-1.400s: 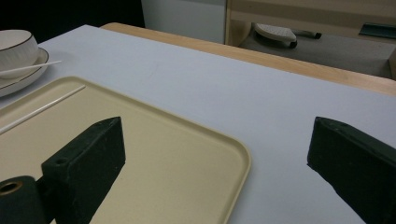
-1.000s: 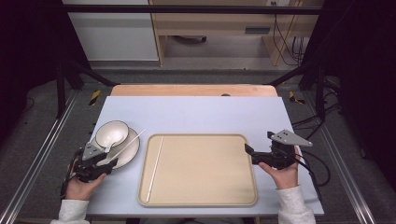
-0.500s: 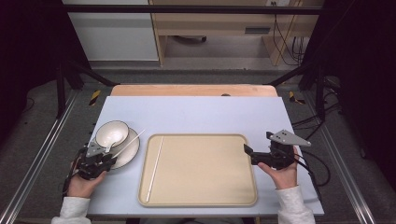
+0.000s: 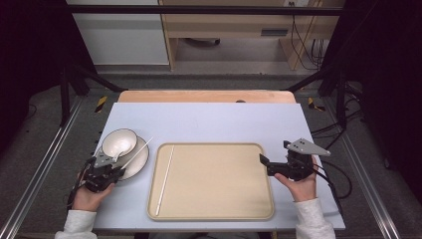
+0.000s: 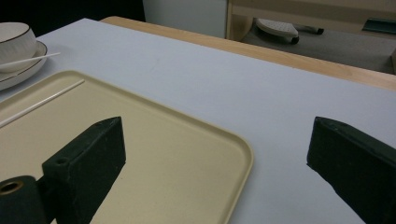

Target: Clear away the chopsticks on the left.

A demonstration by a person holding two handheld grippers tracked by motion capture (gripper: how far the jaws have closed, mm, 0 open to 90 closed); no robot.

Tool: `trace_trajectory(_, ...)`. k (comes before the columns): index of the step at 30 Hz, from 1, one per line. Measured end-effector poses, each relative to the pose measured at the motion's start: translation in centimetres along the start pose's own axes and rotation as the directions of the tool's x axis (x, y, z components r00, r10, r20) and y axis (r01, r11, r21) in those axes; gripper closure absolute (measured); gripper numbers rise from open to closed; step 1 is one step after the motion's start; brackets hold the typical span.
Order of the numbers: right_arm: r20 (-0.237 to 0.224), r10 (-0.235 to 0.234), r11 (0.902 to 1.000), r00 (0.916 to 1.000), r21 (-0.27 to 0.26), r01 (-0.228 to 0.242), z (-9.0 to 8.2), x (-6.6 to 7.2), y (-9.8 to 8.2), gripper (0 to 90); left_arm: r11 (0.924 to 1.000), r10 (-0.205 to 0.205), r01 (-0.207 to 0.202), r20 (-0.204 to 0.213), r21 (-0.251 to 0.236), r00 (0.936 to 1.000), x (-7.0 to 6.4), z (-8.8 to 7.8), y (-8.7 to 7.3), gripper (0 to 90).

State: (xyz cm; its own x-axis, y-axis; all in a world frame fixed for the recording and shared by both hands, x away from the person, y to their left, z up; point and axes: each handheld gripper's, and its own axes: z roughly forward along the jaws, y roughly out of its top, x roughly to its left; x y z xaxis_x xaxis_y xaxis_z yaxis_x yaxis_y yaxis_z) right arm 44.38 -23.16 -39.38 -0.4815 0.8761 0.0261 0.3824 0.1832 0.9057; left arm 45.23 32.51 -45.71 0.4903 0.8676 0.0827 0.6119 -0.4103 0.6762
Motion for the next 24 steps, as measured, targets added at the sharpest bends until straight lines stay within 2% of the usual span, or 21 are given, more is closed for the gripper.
trace_trajectory(9,0.001,0.000,1.0000,1.0000,-0.003,0.000,-0.1,-0.1,0.0,4.9,0.9999,-0.014,0.014,-0.004,0.008,0.9999,-0.6,-0.1,0.2,84.0)
trace_trajectory(12,0.001,0.001,1.0000,1.0000,-0.004,-0.001,-0.1,-0.1,0.0,4.9,0.9996,-0.024,0.024,-0.006,-0.011,0.9997,-1.0,-0.3,0.3,84.1)
trace_trajectory(24,0.004,0.004,0.9999,1.0000,-0.012,-0.004,-0.4,-0.2,0.1,4.9,0.9974,-0.022,0.020,-0.022,-0.069,0.9995,-3.1,-1.9,1.0,84.3)
